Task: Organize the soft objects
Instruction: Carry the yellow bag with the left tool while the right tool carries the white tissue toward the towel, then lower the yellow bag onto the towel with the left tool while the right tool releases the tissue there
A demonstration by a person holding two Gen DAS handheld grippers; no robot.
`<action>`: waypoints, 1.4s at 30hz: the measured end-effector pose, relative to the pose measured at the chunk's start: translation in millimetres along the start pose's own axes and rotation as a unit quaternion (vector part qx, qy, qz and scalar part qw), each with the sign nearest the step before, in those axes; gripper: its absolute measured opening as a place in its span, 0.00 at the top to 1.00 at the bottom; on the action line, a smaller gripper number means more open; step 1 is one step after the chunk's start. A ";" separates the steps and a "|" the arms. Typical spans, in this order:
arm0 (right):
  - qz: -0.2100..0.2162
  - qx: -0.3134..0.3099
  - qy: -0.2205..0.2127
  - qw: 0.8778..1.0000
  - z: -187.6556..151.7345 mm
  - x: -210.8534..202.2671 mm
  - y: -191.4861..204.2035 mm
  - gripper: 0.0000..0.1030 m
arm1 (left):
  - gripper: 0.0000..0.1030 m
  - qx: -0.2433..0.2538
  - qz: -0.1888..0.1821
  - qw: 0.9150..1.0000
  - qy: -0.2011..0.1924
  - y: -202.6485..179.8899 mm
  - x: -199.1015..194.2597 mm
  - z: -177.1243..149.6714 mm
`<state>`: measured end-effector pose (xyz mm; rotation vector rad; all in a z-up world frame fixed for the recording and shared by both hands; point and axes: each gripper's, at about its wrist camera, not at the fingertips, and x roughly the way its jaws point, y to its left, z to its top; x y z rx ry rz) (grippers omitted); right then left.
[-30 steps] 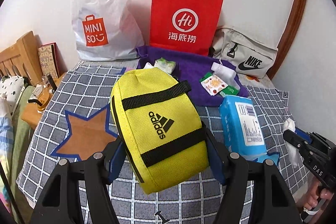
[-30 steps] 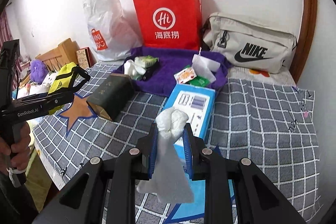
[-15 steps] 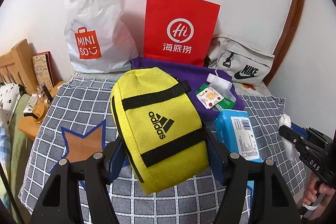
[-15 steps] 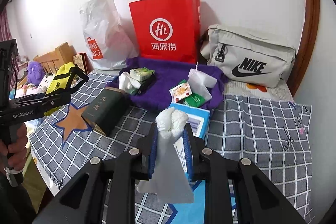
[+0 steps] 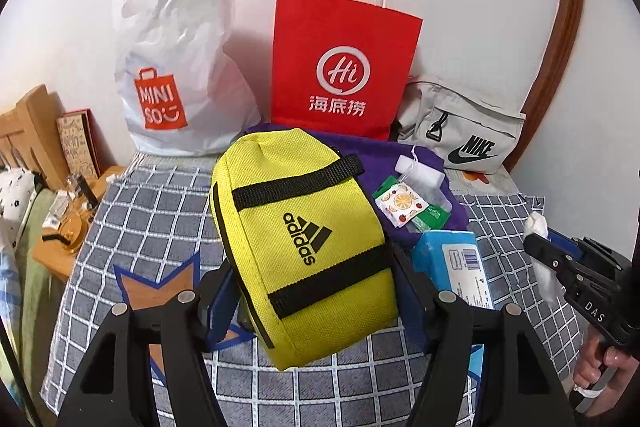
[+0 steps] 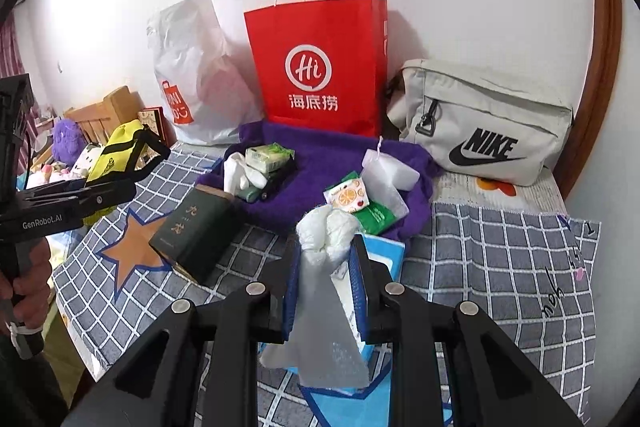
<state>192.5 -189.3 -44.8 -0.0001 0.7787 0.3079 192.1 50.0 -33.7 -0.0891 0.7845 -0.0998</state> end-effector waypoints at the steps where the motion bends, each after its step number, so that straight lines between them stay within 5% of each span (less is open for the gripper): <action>1: 0.000 -0.002 -0.001 1.000 2.5 0.5 0.3 0.77 | 0.35 0.001 -0.001 1.000 -0.002 -0.4 -0.4 2.3; 42: 0.005 -0.023 -0.035 0.999 74.1 39.3 -3.0 0.77 | 0.34 0.020 0.015 1.000 -0.011 -5.0 40.8 63.6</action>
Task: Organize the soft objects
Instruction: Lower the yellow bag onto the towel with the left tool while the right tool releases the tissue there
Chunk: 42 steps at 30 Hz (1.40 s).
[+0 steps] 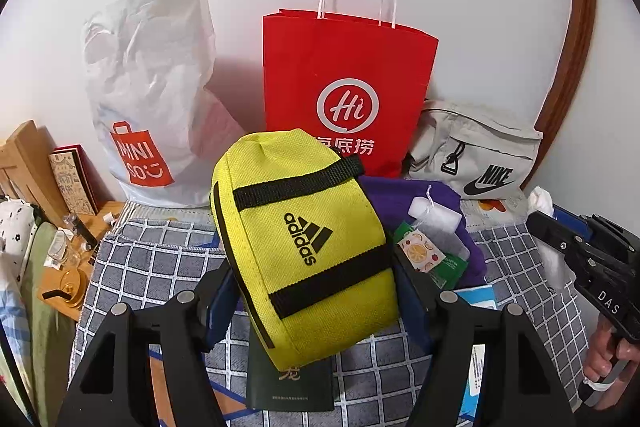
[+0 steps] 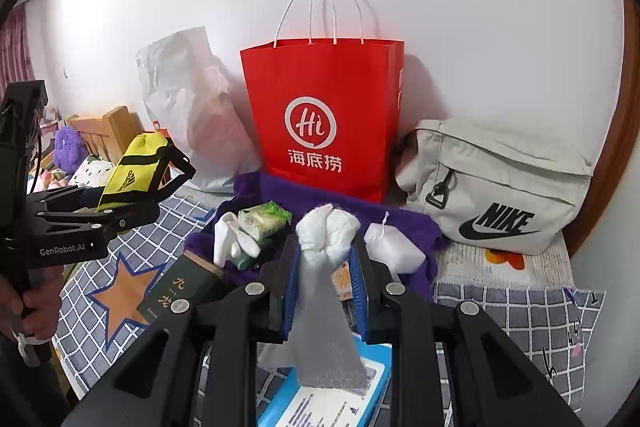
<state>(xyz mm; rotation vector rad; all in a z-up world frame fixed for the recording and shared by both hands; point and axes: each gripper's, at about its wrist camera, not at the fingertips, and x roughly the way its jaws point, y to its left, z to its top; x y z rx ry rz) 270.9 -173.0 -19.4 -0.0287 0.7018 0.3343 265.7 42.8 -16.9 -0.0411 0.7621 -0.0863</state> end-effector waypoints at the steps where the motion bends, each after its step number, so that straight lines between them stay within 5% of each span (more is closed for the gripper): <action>1: 0.001 0.000 0.001 1.000 0.9 2.9 -0.9 0.77 | 0.34 0.001 0.000 1.000 0.000 -0.1 1.3 1.3; 27: 0.014 0.031 0.016 0.999 18.9 79.3 -32.5 0.76 | 0.34 0.029 0.009 0.999 0.008 -11.9 65.9 41.6; 42: 0.002 0.045 0.044 0.998 11.9 109.8 -55.2 0.76 | 0.34 0.003 0.002 1.000 0.021 0.3 107.7 55.1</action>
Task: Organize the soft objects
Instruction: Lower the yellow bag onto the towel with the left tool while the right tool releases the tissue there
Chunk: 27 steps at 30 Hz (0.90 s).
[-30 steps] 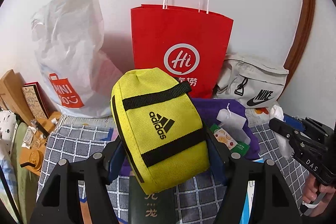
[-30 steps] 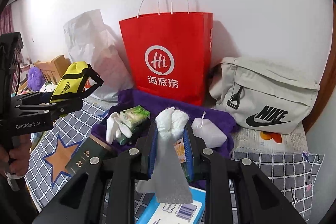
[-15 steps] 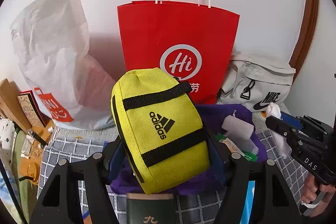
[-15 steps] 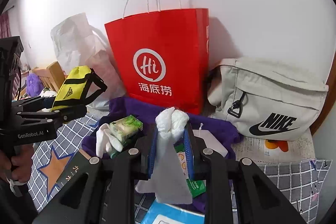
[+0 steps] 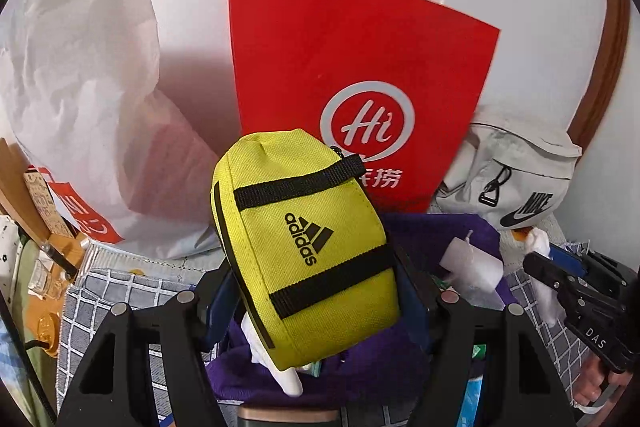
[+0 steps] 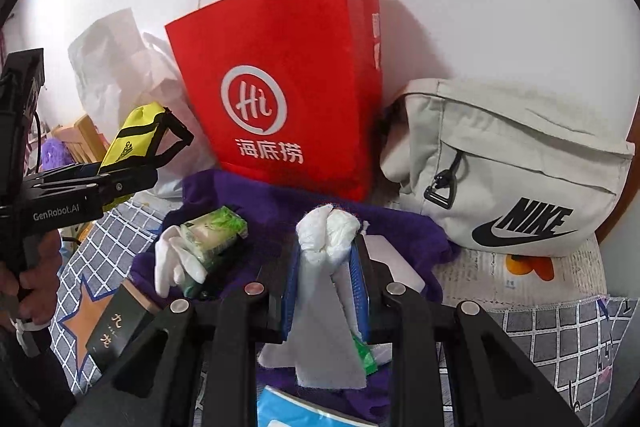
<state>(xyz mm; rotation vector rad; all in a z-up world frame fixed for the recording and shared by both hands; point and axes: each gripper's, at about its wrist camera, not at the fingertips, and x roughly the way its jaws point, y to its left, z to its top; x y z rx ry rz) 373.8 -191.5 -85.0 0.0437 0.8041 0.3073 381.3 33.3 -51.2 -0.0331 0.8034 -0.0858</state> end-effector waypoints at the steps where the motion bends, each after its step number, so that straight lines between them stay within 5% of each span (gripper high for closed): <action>1: 0.000 0.001 0.001 1.000 0.0 1.7 -1.2 0.76 | 0.34 -0.001 -0.001 1.000 0.001 1.0 2.0 0.1; 13: -0.005 0.009 0.039 0.999 -6.9 28.8 -14.2 0.76 | 0.33 0.007 0.003 0.999 0.043 3.7 35.2 -6.9; 27: 0.024 -0.028 0.143 0.989 -33.1 80.2 4.3 0.76 | 0.33 0.003 0.002 0.998 0.065 12.2 51.2 -9.2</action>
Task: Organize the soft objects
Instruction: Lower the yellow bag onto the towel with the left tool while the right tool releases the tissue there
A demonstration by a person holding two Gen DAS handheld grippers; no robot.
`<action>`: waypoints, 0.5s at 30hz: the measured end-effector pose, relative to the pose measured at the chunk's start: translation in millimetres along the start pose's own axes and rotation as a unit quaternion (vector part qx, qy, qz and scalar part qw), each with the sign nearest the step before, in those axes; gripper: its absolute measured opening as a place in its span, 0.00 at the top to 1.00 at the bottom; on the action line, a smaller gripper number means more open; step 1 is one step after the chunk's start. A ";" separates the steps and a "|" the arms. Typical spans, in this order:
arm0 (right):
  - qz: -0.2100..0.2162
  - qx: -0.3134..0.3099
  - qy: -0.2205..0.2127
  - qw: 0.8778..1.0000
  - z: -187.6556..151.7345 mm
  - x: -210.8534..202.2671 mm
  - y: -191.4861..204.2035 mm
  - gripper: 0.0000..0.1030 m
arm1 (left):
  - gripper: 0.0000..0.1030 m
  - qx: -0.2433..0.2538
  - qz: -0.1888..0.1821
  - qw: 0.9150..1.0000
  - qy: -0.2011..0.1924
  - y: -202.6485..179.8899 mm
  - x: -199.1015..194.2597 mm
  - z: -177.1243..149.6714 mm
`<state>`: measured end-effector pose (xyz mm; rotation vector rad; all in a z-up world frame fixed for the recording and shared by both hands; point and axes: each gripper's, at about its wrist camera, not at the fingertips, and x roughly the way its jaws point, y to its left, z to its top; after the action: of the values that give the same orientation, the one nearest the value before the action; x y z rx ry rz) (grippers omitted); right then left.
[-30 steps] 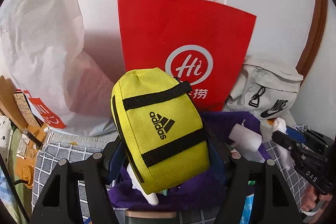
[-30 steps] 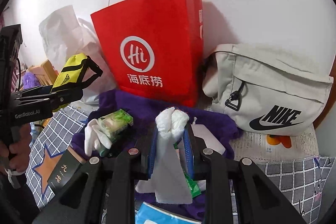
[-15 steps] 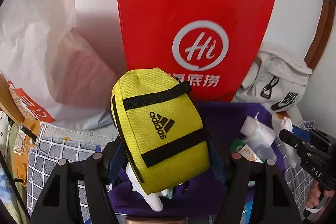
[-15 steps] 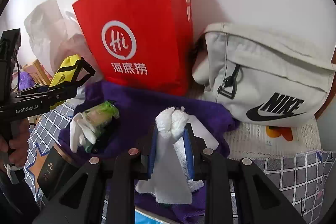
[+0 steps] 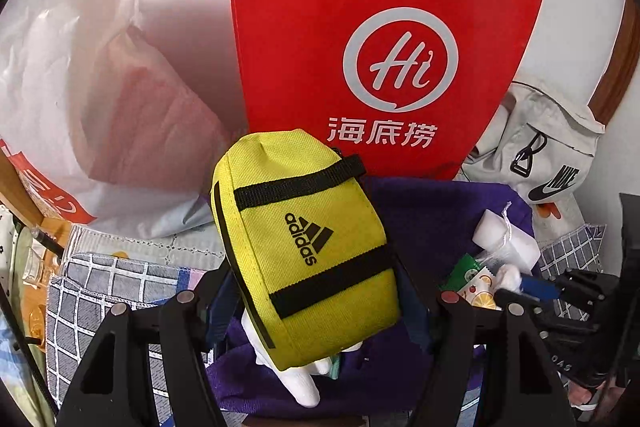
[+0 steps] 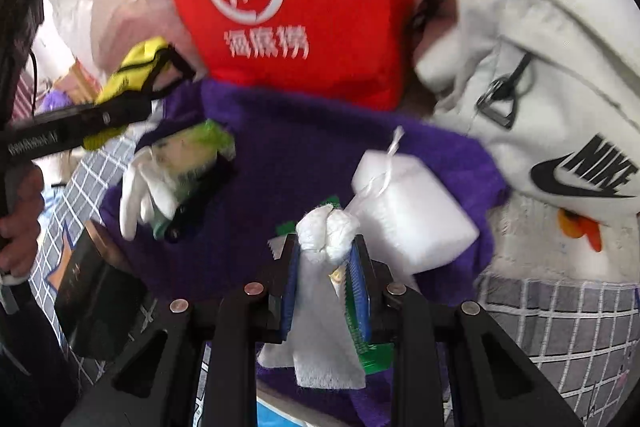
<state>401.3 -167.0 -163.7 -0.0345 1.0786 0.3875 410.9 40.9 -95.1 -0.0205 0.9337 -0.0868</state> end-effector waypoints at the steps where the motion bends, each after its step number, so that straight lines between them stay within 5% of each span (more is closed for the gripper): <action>1: -0.001 -0.001 0.005 1.000 -0.8 2.4 -0.5 0.76 | 0.33 0.000 0.000 1.000 0.001 0.2 0.7 0.3; 15: 0.007 0.001 0.039 0.999 -12.6 20.8 -4.7 0.71 | 0.33 0.016 -0.006 0.999 0.029 -13.2 17.4 -4.7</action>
<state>400.7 -168.0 -188.4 -0.0409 1.1576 0.4000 416.6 26.3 -111.1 0.0064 0.9906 -0.1132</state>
